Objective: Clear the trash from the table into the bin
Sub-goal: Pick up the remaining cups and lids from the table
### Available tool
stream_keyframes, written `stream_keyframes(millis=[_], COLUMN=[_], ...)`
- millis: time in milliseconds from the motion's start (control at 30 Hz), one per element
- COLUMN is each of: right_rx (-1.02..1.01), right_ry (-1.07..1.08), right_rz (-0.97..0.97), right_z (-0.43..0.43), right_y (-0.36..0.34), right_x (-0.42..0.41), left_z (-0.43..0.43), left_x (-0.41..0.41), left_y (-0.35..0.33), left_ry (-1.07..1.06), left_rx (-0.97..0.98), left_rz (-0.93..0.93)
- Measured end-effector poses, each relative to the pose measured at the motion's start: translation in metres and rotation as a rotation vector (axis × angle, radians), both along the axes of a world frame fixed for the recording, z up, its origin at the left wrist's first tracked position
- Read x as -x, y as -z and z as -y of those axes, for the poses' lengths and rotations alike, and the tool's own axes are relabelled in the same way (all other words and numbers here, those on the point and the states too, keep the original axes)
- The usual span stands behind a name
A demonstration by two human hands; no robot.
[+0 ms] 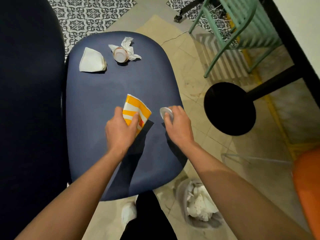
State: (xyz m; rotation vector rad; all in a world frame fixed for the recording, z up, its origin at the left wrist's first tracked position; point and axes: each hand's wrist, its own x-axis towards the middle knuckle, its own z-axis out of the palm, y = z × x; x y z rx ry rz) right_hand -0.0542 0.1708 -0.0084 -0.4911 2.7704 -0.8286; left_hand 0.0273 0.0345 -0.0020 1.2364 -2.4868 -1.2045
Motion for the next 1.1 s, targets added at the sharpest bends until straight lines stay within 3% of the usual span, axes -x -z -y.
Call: stream_keyframes(millis=[300, 567, 967, 1100], right_rx=[-0.047, -0.166, -0.348, -0.400], right_ry=[0.202, 0.318, 0.258, 0.207], right_rz=[-0.006, 0.155, 0.342, 0.291], right_z=[-0.115, -0.231, -0.348, -0.353], right_y=[0.007, 0.052, 0.167, 0.198], right_x=[-0.051, -0.095, -0.149, -0.150], left_z=[-0.087, -0.190, -0.336, -0.354], left_x=[-0.036, -0.064, -0.109, -0.120], left_y=[0.005, 0.049, 0.191, 0.230], left_ry=[0.262, 0.517, 0.428, 0.444], left_rx=[-0.226, -0.332, -0.535, -0.561], left_rz=[-0.025, 0.094, 0.357, 0.483])
